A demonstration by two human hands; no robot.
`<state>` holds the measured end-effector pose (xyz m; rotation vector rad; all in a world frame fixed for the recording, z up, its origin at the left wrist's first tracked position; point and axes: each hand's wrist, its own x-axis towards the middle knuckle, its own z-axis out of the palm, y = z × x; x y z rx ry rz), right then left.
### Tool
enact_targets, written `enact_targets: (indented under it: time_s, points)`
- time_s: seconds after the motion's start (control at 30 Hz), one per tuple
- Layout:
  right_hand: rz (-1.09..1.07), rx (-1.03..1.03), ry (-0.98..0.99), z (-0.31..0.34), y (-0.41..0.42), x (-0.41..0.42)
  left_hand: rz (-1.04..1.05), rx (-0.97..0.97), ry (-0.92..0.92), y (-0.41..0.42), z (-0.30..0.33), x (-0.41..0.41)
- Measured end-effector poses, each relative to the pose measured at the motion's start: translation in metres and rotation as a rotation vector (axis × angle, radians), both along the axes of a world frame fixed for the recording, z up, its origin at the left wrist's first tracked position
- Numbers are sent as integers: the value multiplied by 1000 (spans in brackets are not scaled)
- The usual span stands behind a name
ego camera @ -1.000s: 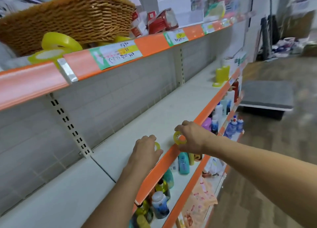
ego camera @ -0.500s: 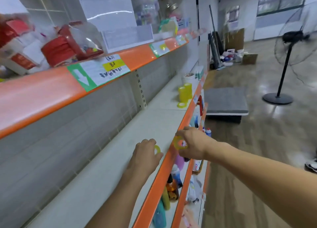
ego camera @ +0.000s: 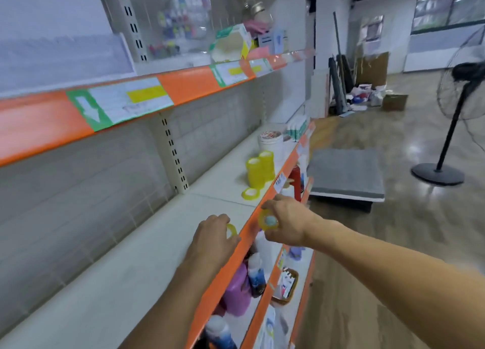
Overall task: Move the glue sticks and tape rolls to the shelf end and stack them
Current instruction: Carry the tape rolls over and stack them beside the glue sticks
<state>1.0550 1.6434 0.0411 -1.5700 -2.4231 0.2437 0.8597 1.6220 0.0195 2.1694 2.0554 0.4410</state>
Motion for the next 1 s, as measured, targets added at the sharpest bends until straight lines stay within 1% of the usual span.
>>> enact_targets:
  time_s: [0.27, 0.47, 0.7, 1.0]
  points:
    - [138, 23, -34, 11, 84, 58, 139, 29, -83, 63, 3, 61]
    - [220, 21, -34, 5, 131, 72, 208, 25, -88, 108, -3, 82]
    - [316, 17, -18, -2, 169, 70, 264, 19, -107, 157, -16, 85]
    - [364, -8, -18, -8, 188, 73, 300, 22, -153, 184, -35, 91]
